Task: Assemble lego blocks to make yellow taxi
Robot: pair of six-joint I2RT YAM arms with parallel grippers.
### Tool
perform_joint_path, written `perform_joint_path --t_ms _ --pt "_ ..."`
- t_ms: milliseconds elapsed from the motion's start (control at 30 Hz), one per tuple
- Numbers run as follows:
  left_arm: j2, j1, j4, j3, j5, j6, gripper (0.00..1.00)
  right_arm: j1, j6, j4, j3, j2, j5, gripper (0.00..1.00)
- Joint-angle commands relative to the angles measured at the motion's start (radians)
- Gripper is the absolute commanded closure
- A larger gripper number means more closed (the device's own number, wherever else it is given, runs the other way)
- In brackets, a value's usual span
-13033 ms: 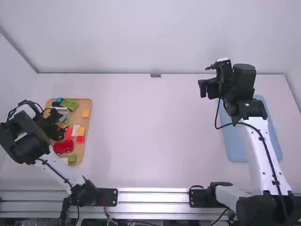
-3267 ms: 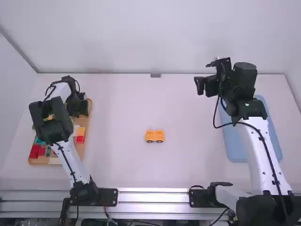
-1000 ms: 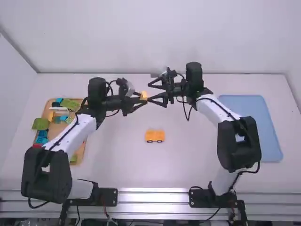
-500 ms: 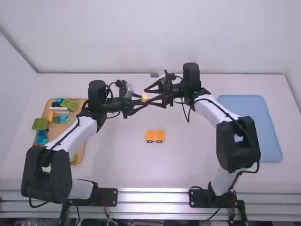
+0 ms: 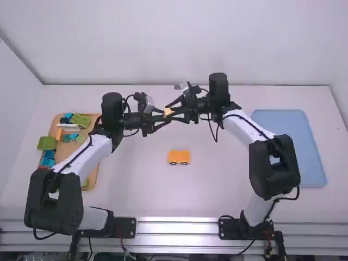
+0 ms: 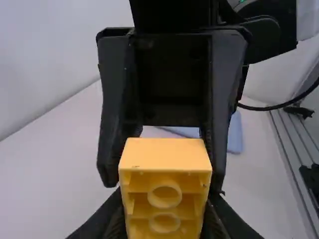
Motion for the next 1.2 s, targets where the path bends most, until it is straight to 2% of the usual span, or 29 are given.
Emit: perform_joint_path --t_ms 0,200,267,300,333,367,433,533,567,667,700,800,833,867,967,1000,1067,1167 --pt "-0.010 -0.006 0.007 -0.007 0.028 -0.002 0.73 0.008 -0.021 0.000 0.023 0.008 -0.080 0.69" --pt "-0.010 -0.006 0.010 -0.007 0.026 -0.002 0.70 0.008 -0.027 -0.001 0.023 0.008 -0.092 0.82" --pt "-0.010 -0.007 0.010 -0.007 0.026 -0.002 0.63 0.010 -0.027 -0.001 0.023 0.008 -0.092 0.86" --pt "-0.010 -0.007 0.011 -0.007 0.026 -0.002 0.55 0.012 -0.027 0.000 0.023 0.008 -0.092 0.87" --pt "-0.010 -0.007 0.010 -0.007 0.026 0.003 0.34 0.012 -0.028 0.000 0.023 0.008 -0.092 0.90" --pt "-0.010 -0.007 0.009 -0.007 0.026 0.005 0.01 0.010 -0.028 0.011 0.023 0.008 -0.091 0.90" --pt "-0.010 -0.007 0.007 -0.008 0.026 0.005 0.01 0.006 -0.019 0.035 0.023 0.008 -0.089 0.91" --pt "-0.010 -0.006 -0.003 -0.008 0.018 0.004 0.01 -0.010 0.096 0.115 0.023 0.006 -0.016 0.91" --pt "-0.010 -0.006 -0.033 -0.007 -0.031 0.004 0.01 -0.021 0.215 0.170 0.023 0.005 0.101 0.92" --pt "-0.010 -0.006 -0.094 -0.007 -0.133 0.004 0.01 -0.041 0.294 0.175 0.023 -0.001 0.272 0.91" --pt "-0.010 -0.006 -0.138 -0.007 -0.211 0.004 0.01 -0.055 0.298 0.128 0.023 -0.016 0.395 0.91" --pt "-0.010 -0.006 -0.203 -0.007 -0.344 0.004 0.01 -0.070 0.260 -0.001 0.023 -0.054 0.583 0.92" --pt "-0.010 -0.006 -0.233 -0.007 -0.423 0.004 0.01 -0.071 0.225 -0.108 0.024 -0.089 0.727 0.92" --pt "-0.010 -0.006 -0.233 -0.007 -0.423 0.004 0.01 -0.071 0.225 -0.108 0.024 -0.089 0.727 0.92" --pt "-0.010 -0.001 -0.259 -0.007 -0.533 0.004 0.01 -0.040 0.132 -0.381 0.045 -0.171 1.076 0.91" --pt "-0.010 -0.002 -0.259 -0.007 -0.539 0.005 0.01 -0.034 0.122 -0.409 0.050 -0.177 1.110 0.92" --pt "-0.010 -0.003 -0.254 -0.005 -0.578 0.004 0.01 0.002 0.066 -0.606 0.082 -0.205 1.303 0.91" --pt "-0.010 0.004 -0.238 -0.003 -0.585 0.005 0.01 0.035 -0.013 -0.824 0.119 -0.203 1.405 0.91"
